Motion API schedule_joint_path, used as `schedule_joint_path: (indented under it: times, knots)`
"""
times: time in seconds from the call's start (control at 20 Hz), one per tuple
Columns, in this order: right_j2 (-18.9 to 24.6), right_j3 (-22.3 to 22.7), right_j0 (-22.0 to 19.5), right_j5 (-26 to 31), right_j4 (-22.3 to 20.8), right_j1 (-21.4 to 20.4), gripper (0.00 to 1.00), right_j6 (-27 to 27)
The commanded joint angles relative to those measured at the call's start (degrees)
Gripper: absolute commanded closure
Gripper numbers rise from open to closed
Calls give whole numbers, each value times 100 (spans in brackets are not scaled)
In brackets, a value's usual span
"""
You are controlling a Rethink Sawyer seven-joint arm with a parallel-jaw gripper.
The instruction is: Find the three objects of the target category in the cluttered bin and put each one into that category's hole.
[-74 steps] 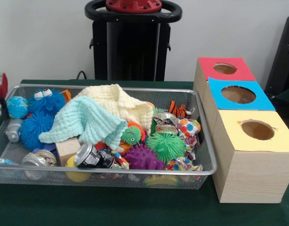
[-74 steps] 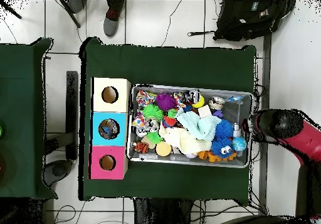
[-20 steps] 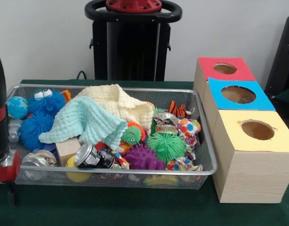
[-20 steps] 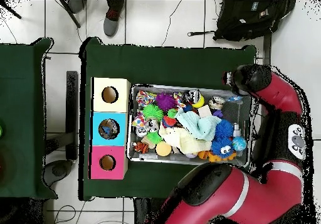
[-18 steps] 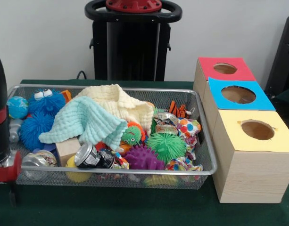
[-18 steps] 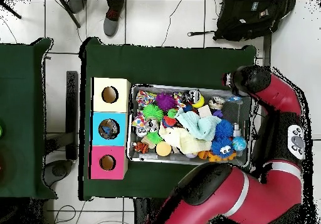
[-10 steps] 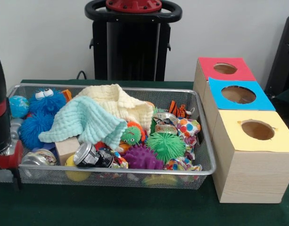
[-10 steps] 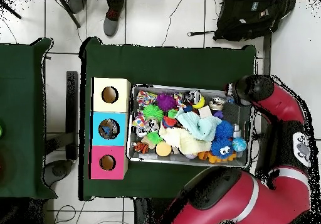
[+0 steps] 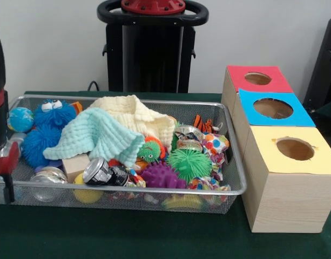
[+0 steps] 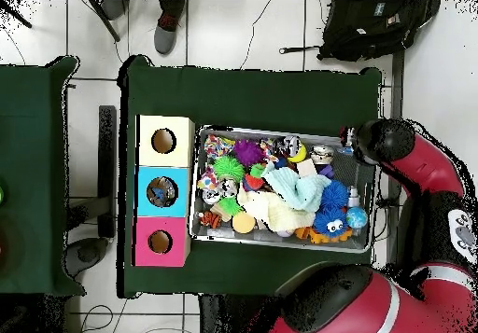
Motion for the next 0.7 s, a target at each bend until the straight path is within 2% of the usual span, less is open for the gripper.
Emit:
schedule_joint_path:
  times: [0.05,0.45,0.7]
  knots:
    - [-456,1459,-243,787,-5,-583,0,1335]
    - [-352,1673,-272,406,4,-680,0,1280]
    - [207,1850,-520,-446,-47,-904,0,871]
